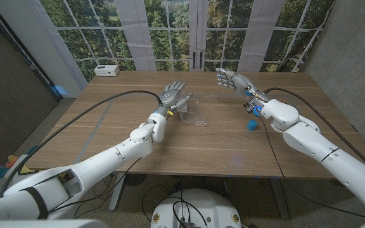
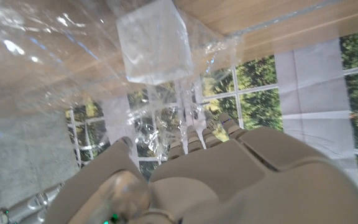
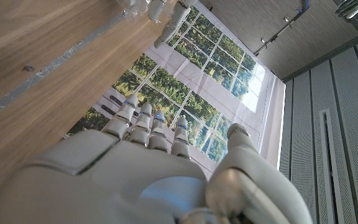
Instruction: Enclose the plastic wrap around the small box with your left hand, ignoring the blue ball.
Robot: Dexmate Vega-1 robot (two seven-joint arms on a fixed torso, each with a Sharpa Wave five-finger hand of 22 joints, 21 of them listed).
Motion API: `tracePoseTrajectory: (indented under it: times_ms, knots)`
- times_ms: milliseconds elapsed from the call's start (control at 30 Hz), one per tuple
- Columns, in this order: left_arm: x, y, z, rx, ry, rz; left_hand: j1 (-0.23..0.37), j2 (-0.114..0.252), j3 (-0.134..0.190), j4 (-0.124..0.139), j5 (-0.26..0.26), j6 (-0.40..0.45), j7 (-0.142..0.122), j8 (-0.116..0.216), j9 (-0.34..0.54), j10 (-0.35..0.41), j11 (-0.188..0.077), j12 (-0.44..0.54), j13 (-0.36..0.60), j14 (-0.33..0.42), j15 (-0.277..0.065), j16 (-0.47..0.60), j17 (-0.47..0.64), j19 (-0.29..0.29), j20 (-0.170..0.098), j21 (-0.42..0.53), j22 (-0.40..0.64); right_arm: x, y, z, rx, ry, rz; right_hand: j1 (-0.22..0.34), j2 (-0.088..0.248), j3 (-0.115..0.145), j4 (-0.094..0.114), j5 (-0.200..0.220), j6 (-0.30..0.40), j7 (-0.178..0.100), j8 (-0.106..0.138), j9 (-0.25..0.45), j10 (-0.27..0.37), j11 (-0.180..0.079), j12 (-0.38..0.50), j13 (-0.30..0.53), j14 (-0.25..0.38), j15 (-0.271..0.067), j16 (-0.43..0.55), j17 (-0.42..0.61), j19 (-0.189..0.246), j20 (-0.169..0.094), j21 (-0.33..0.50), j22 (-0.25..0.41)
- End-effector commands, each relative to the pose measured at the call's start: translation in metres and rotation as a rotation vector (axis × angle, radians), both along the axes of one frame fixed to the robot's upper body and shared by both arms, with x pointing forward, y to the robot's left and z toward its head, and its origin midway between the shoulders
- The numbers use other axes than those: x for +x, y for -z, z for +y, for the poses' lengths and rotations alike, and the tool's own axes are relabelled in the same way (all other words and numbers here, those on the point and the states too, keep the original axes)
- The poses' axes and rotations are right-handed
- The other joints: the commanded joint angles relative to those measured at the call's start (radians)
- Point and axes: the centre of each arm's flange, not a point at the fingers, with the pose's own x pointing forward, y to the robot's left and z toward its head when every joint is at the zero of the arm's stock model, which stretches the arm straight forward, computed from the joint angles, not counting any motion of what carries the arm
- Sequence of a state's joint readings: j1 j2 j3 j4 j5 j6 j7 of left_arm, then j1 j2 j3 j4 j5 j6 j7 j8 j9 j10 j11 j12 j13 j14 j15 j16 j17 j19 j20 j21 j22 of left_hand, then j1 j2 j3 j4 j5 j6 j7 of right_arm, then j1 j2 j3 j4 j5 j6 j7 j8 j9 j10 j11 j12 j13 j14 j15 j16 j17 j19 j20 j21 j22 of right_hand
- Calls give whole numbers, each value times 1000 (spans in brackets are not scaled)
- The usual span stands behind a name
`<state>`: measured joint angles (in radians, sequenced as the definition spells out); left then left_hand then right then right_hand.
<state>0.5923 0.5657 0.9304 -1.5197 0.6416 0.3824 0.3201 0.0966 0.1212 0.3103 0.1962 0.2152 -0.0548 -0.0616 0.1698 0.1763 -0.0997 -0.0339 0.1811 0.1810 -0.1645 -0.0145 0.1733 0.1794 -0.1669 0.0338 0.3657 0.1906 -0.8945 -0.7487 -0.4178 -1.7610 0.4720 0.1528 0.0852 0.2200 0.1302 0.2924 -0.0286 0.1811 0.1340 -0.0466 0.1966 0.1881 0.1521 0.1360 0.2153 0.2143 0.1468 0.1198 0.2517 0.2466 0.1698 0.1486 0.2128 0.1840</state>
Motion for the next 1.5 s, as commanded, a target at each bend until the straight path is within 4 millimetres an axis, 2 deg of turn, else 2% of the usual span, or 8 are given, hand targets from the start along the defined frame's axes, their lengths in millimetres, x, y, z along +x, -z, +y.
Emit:
tracePoseTrajectory:
  times_ms: [33, 267, 800, 933, 1200, 1267, 1433, 1500]
  knots:
    - [18, 7, -17, 221, -53, 215, -97, 33, -37, 0, 22, -103, 8, -4, 1, -86, -1, -5, 2, -103, 4, -6, 1, -110, -9, -31, 3, 0, -1, -2, 2, 3, -2, -12, -1, -3, 1, 1, 10, 2, 4, 2, 13, -2, 10, 1, 12, 3, 6, 1, 10, 2, 8, 3]
    - [21, 13, -19, 295, -80, 261, -120, 46, -97, 7, 54, -288, 20, -4, 2, -273, -8, -7, 3, -283, 15, -5, 4, -244, -10, -94, 9, 3, -3, -3, 10, 5, -7, -14, -2, -3, 3, 2, 10, 1, 4, 1, 13, -1, 9, 1, 13, 4, 5, 0, 10, 1, 7, 3]
    - [27, 18, -23, 354, -98, 315, -121, 51, -126, 8, 63, -368, 18, -3, 3, -348, -2, -6, 5, -352, 20, -3, 5, -317, -8, -124, 13, 10, -7, -7, 4, 8, -3, -16, -1, 0, 6, 3, 8, 0, 2, 1, 14, -8, 7, 1, 18, 7, 3, -3, 14, 2, 8, 3]
    - [23, 11, -22, 323, -88, 250, -121, 49, -137, 7, 65, -389, 10, -2, 3, -361, 6, -2, 5, -363, 24, 1, 5, -329, 11, -128, 14, 12, -9, -6, 1, 2, -3, -16, -1, 0, 6, 4, 8, 0, 1, 1, 14, -8, 7, 1, 20, 7, 3, -4, 14, 3, 8, 3]
    - [12, 4, -23, 280, -32, 171, -115, 37, -160, 0, 66, -367, -14, 17, 4, -328, 18, 21, 6, -312, 60, 24, 4, -292, 48, -114, 15, 12, -8, -6, 5, 2, -4, -16, -2, 1, 6, 4, 7, 0, 1, 1, 13, -6, 5, 0, 20, 7, 1, -5, 15, 4, 8, 3]
    - [8, 2, -21, 256, 6, 139, -109, 35, -171, -4, 66, -326, -27, 29, 4, -280, 21, 39, 6, -259, 76, 37, 3, -253, 81, -100, 14, 12, -8, -6, 3, 6, -2, -16, -2, 2, 6, 4, 7, 0, 1, 1, 13, -6, 5, 0, 21, 7, 1, -5, 15, 3, 8, 3]
    - [1, -2, -17, 170, 59, 64, -90, 37, -171, -17, 65, -219, -40, 50, 3, -181, 27, 67, 8, -159, 89, 48, 0, -173, 125, -76, 10, 11, -6, -7, 6, 13, 1, -15, -2, 3, 5, 4, 7, 0, 1, 1, 13, -8, 5, 0, 21, 7, 0, -6, 15, 4, 8, 3]
    - [-1, -2, -17, 144, 73, 43, -83, 37, -166, -21, 64, -189, -46, 53, 3, -152, 24, 73, 8, -123, 93, 52, -1, -157, 133, -73, 9, 11, -5, -7, 6, 5, 2, -14, -2, 3, 5, 4, 7, 0, 1, 1, 13, -9, 4, 0, 21, 7, 0, -6, 15, 4, 8, 3]
